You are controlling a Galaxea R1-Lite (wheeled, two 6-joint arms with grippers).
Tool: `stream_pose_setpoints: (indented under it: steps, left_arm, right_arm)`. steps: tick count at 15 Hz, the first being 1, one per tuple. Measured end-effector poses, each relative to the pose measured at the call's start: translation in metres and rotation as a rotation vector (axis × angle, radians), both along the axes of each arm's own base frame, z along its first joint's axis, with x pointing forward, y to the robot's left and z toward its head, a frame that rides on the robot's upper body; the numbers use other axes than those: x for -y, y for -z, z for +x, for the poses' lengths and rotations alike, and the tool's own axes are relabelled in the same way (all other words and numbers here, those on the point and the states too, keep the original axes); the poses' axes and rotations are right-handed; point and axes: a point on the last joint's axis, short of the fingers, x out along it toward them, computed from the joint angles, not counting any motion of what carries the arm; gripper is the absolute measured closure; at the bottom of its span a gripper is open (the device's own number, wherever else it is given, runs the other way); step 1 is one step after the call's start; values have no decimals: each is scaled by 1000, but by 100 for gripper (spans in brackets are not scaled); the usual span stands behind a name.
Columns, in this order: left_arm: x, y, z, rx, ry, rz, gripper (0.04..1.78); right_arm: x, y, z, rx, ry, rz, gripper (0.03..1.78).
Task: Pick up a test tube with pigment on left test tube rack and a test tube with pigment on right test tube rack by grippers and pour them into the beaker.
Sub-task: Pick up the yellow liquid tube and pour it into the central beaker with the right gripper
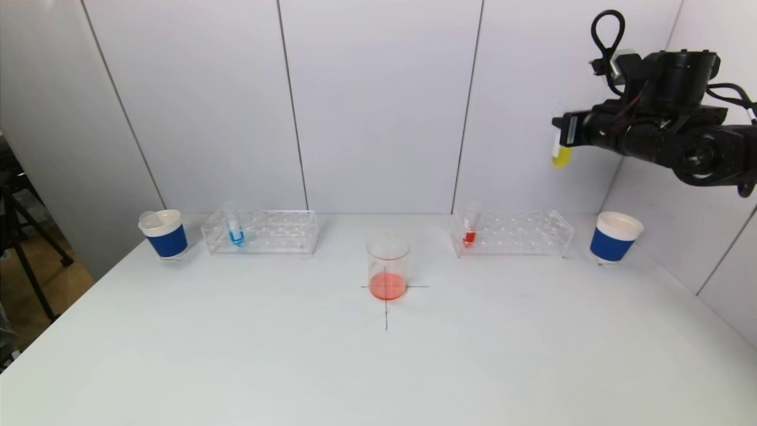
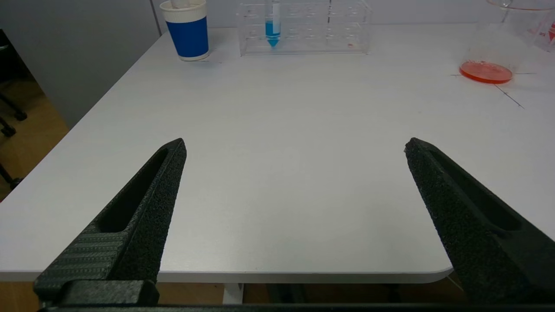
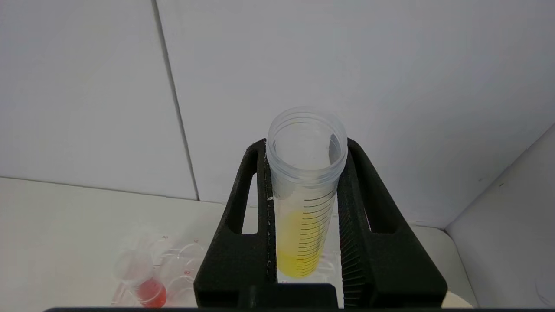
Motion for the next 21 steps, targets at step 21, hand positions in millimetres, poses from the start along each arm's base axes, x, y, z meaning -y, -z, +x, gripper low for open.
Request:
stream_pose_setpoints:
  steps: [21]
  left_arm:
    - [0,0,0,0,0,0,6]
  right_arm:
    - [-134,-10,-1,251,-894,-593,135]
